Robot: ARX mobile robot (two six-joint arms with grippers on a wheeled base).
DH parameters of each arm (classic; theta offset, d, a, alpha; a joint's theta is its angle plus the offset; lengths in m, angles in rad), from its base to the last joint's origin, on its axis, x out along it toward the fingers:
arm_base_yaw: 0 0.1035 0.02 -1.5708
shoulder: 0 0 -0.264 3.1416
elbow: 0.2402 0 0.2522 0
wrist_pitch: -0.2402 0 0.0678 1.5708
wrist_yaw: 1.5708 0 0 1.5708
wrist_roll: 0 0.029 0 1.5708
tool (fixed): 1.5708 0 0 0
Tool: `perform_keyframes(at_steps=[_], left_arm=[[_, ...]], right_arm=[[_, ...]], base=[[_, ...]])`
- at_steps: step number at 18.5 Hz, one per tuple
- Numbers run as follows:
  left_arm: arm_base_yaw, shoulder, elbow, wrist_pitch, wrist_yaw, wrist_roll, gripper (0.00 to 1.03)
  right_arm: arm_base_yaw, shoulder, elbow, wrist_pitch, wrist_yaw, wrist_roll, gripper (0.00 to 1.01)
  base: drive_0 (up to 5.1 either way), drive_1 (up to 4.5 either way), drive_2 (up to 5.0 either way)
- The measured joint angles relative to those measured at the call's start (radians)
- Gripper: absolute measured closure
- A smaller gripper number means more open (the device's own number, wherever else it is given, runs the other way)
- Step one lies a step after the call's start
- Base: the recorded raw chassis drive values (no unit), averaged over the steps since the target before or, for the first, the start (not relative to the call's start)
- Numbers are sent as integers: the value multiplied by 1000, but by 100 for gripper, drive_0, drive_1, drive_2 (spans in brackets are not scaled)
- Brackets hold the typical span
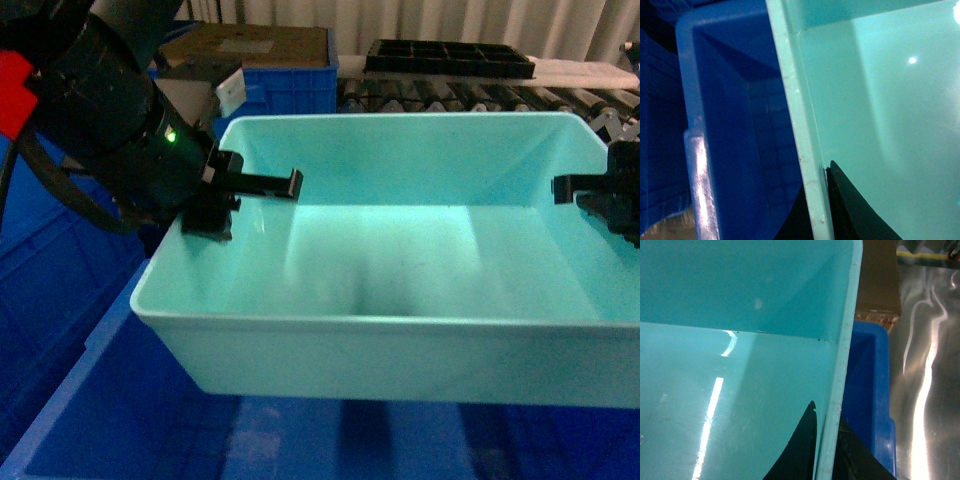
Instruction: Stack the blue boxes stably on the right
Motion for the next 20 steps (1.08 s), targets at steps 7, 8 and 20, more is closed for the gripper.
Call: perform_keyframes(at_steps=[7, 8, 20], left_arm=[[-45, -43, -94, 7, -38, -40, 101], [-46, -44, -95, 10, -39, -40, 101], [-38, -44, -100, 42, -43, -42, 101]], right_arm=[[1, -66, -122, 15, 0, 0, 94], [1, -74, -126, 22, 0, 0, 94], [19, -56, -107, 61, 19, -2, 94]], base=[[0, 0, 0], [0, 0, 0], [0, 0, 0]])
